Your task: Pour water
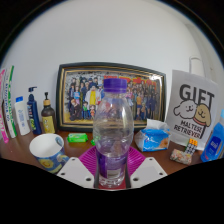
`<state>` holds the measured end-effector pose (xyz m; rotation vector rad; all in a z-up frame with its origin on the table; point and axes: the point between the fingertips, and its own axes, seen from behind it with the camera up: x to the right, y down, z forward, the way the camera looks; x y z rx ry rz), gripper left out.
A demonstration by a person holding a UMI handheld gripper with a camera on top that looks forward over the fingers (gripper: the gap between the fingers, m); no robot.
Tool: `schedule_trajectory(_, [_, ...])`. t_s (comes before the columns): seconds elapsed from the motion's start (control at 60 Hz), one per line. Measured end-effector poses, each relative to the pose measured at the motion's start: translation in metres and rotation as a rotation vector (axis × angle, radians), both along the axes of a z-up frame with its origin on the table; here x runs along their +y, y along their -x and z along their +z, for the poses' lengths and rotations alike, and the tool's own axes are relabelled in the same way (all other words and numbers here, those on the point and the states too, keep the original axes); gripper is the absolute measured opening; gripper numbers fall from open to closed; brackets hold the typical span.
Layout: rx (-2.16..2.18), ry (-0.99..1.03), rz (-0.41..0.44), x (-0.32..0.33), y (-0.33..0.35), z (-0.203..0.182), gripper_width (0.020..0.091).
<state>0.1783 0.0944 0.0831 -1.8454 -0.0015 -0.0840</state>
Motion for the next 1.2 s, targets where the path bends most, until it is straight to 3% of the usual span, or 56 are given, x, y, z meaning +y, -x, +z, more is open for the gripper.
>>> schedule_trajectory(0.183, [0.052,0.028,-0.008,-0.007,-0.005,-0.003,0.0543])
schedule_trajectory(0.283, [0.056,0.078,-0.038,-0.017,-0.013,0.003,0.0823])
schedule_trajectory(0.317, [0.061,0.092,-0.049,-0.022,-0.015,0.007,0.087])
schedule_trajectory(0.517, [0.045,0.166,-0.084,-0.079,-0.014,0.051,0.0854])
schedule_trajectory(0.8, [0.031,0.267,-0.019,-0.224,0.057,0.123,0.0854])
schedule_trajectory(1.017, [-0.002,0.286,0.007,-0.303,0.093,0.145,0.0851])
schedule_trajectory(1.2, [0.005,0.287,0.007,-0.328,0.103,0.15,0.0857])
